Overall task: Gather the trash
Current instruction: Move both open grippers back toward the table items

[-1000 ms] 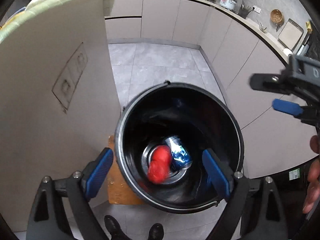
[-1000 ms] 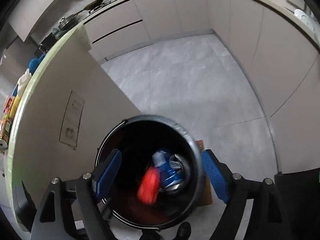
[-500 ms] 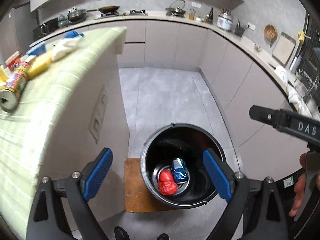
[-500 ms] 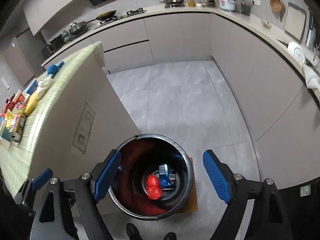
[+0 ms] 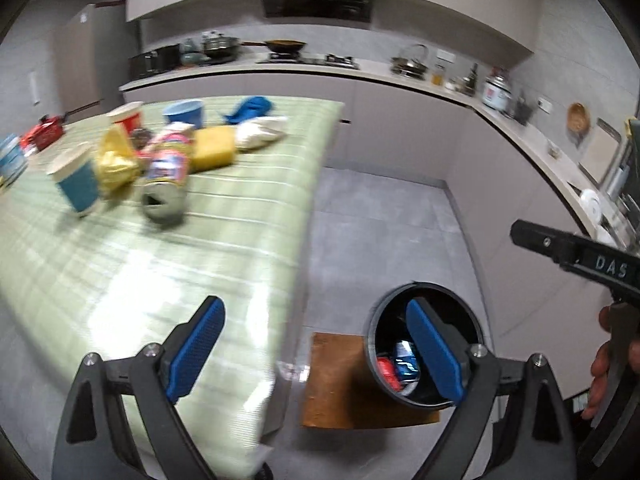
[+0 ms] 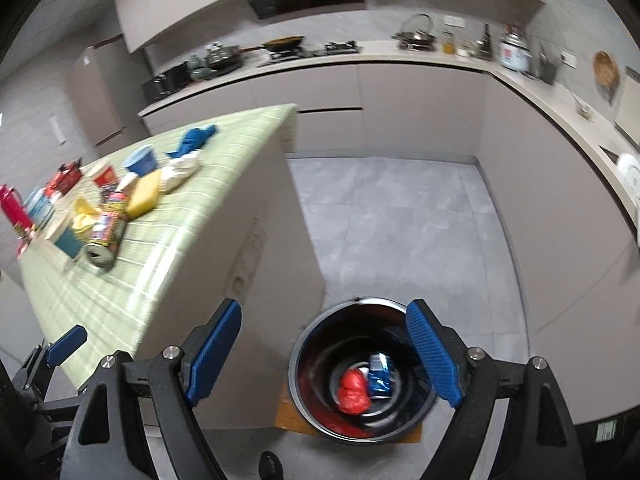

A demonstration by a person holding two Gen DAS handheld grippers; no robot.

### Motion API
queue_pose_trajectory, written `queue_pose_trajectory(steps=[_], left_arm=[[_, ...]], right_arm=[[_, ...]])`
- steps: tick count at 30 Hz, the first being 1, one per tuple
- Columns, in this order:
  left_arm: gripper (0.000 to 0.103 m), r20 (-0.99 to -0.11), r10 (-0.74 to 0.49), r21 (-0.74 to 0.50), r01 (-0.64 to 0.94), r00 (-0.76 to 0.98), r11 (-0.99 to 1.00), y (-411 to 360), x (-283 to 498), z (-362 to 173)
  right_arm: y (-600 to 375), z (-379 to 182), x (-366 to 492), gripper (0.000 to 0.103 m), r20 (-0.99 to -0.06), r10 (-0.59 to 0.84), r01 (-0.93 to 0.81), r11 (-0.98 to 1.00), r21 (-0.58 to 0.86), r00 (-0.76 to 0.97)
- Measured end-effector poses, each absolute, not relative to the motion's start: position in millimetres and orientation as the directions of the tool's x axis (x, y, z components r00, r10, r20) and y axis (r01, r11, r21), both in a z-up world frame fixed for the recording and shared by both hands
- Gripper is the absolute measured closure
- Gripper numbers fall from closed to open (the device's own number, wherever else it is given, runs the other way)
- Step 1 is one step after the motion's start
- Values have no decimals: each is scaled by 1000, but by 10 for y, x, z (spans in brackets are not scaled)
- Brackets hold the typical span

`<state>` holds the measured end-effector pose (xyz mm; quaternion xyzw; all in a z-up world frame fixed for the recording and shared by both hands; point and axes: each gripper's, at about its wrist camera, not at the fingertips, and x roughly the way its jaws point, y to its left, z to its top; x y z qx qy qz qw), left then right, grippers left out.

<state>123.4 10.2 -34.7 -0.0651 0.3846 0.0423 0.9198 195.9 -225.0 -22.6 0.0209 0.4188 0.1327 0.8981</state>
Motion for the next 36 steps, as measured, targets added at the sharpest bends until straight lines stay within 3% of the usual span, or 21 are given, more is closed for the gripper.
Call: queue_pose_trajectory(steps=[17, 36], left_arm=[[10, -681, 183, -91, -329, 709, 940, 1327, 817, -241], [10, -686, 218, -96, -383, 694, 919, 2375, 939, -329]], right_arm=[[-878, 42, 1754, 17, -710, 363, -433, 897, 91, 603], [347, -49, 1794, 17, -725, 402, -523, 850, 68, 559]])
